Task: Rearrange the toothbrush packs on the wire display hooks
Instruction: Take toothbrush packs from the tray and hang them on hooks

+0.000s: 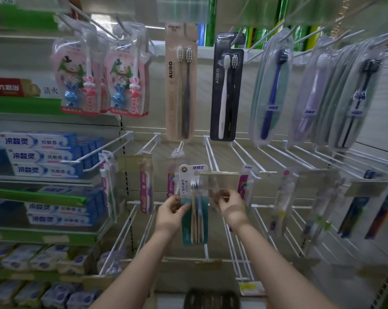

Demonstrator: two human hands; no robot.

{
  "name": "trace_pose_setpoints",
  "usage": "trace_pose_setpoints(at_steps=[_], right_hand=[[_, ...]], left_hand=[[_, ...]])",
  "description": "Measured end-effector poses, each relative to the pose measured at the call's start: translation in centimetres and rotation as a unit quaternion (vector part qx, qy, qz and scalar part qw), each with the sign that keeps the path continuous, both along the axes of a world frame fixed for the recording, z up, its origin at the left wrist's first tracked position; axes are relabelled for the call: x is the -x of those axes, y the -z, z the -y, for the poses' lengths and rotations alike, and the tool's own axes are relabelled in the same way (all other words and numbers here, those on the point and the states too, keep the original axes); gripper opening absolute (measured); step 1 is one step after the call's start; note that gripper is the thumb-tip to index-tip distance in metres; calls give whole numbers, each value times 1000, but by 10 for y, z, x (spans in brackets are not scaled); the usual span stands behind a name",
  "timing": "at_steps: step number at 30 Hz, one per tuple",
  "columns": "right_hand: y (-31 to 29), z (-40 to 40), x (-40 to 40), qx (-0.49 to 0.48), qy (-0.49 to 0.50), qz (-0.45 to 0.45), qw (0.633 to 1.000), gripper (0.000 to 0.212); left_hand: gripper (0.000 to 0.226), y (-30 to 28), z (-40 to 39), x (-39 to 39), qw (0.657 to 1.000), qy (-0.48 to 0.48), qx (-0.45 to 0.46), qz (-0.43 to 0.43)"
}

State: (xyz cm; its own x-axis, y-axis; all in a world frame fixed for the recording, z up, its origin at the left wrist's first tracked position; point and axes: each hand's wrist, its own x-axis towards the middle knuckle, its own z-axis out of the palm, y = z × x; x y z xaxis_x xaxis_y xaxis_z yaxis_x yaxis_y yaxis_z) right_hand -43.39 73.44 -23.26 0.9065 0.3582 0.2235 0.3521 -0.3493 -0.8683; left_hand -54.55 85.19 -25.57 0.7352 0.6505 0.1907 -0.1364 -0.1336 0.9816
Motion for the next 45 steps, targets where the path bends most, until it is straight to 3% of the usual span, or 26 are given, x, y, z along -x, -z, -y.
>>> trace_pose_setpoints(at_steps=[9,18,24,29,34,45], right_hand=[[3,-1,5,-12,16,26,999,16],[3,6,11,36,30,120,992,23],[6,9,14,38,20,139,989,31],[8,8,22,63,-12,180,982,25],[15,7,25,71,-40,164,983,20],[51,37,9,75,-3,79,994,19]], left_hand=[[10,7,0,4,1000,-7,-15,6],[10,9,-1,12,1000,-17,3,16],[10,9,-2,13,1000,-14,4,8],[7,8,-3,13,1000,-19,12,15],[8,7,-3,15,999,-24,18,28],[15,21,8,-4,1000,10,12,4]])
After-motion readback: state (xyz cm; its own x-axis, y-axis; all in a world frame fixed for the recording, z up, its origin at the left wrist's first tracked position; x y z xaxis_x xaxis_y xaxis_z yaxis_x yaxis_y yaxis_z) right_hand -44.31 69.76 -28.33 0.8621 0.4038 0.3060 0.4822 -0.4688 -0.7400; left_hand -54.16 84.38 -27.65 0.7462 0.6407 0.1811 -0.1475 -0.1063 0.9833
